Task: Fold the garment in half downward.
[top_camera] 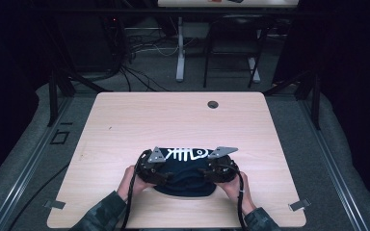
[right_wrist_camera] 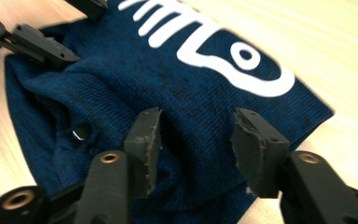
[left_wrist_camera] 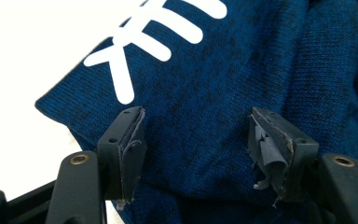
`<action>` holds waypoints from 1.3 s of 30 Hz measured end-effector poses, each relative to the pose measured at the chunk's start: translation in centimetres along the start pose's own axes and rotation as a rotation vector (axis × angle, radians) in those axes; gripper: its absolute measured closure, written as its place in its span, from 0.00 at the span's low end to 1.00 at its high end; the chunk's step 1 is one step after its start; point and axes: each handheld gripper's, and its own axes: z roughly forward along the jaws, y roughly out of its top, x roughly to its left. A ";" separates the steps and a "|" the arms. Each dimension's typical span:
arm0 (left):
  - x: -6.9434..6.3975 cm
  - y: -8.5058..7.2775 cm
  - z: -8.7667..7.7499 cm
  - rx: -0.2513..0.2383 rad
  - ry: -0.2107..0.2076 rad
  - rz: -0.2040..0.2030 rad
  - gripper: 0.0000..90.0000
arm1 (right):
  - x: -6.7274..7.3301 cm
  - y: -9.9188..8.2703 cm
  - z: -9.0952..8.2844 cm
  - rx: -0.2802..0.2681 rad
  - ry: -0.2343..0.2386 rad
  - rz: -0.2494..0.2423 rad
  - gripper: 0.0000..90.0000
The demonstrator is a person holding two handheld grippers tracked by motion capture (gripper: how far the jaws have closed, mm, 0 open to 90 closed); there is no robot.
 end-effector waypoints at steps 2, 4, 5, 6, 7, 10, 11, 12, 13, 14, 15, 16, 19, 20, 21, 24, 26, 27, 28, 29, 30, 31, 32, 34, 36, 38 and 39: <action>0.0 -0.1 0.1 -0.002 -0.007 -0.001 0.41 | 0.1 -0.2 0.3 0.014 0.016 -0.007 0.52; 0.2 -0.2 0.1 0.003 -0.017 0.004 0.41 | 0.3 -0.4 0.5 0.032 0.016 -0.033 0.48; 0.1 -0.2 0.1 0.002 -0.017 0.004 0.40 | 0.4 -0.6 0.6 0.034 0.018 -0.044 0.47; 0.1 -0.3 0.1 0.000 -0.017 0.007 0.40 | 0.4 -0.7 0.6 0.045 0.010 -0.060 0.45; 0.1 -0.4 0.1 0.006 -0.017 0.014 0.40 | 0.5 -0.9 0.7 0.040 0.009 -0.064 0.43; 0.0 -0.6 0.2 0.006 -0.012 0.022 0.39 | 0.6 -1.2 0.8 0.046 0.004 -0.095 0.37; 0.0 -0.6 0.2 0.007 -0.011 0.021 0.39 | 0.7 -1.3 0.8 0.051 0.000 -0.110 0.36; -0.1 -0.6 0.2 0.008 -0.009 0.021 0.39 | 0.8 -1.3 0.9 0.056 -0.014 -0.129 0.35; -0.1 -0.6 0.2 0.011 -0.008 0.021 0.39 | 0.9 -1.4 1.0 0.059 -0.028 -0.139 0.34; -0.2 -0.7 0.2 0.008 -0.001 0.018 0.39 | 1.0 -1.4 1.0 0.069 -0.034 -0.159 0.32; -0.4 -0.7 0.2 0.014 0.002 0.015 0.38 | 1.1 -1.4 1.1 0.074 -0.051 -0.167 0.30; -0.5 -0.8 0.2 0.014 0.008 0.010 0.38 | 1.1 -1.4 1.2 0.073 -0.058 -0.170 0.29; -0.9 -0.8 0.2 0.017 0.026 -0.002 0.38 | 0.9 -1.3 1.3 0.088 -0.060 -0.182 0.27; -1.0 -0.8 0.1 0.020 0.028 -0.004 0.38 | 0.7 -1.3 1.4 0.086 -0.057 -0.182 0.27; -1.0 -0.9 0.1 0.018 0.031 -0.008 0.38 | 0.6 -1.3 1.5 0.089 -0.048 -0.177 0.26; -1.0 -1.0 0.2 0.012 0.030 -0.017 0.37 | 0.1 -1.4 1.7 0.090 -0.035 -0.160 0.22; -1.0 -1.0 0.3 0.005 0.032 -0.022 0.36 | -0.1 -1.3 1.8 0.092 -0.038 -0.153 0.22; -1.0 -1.1 0.2 0.004 0.031 -0.022 0.36 | -0.2 -1.2 1.8 0.099 -0.033 -0.153 0.22; -1.0 -1.1 0.3 -0.001 0.033 -0.024 0.36 | -0.2 -1.2 1.8 0.100 -0.036 -0.150 0.22; -1.0 -1.1 0.3 -0.004 0.035 -0.025 0.35 | -0.2 -1.2 1.9 0.101 -0.034 -0.145 0.22; -1.0 -1.1 0.3 -0.011 0.038 -0.031 0.34 | -0.3 -1.2 1.9 0.096 -0.032 -0.134 0.21; -1.0 -0.9 0.2 -0.011 0.043 -0.030 0.30 | -0.3 -1.2 1.9 0.100 -0.033 -0.127 0.19; -0.9 -0.8 0.2 -0.012 0.045 -0.032 0.25 | -0.4 -1.2 1.9 0.092 -0.027 -0.116 0.18; -0.8 -0.6 0.0 -0.029 0.038 -0.045 0.18 | -0.5 -1.2 1.7 0.080 -0.022 -0.098 0.15; -0.7 -0.5 -0.4 -0.049 0.033 -0.057 0.16 | -0.6 -1.2 1.4 0.065 -0.013 -0.085 0.10; -0.6 -0.5 -1.0 -0.068 0.046 -0.056 0.13 | -0.7 -1.0 0.9 0.049 -0.020 -0.080 0.05; -0.5 -0.5 -1.4 -0.083 0.055 -0.062 0.11 | -0.8 -1.0 0.4 0.033 -0.014 -0.076 0.04</action>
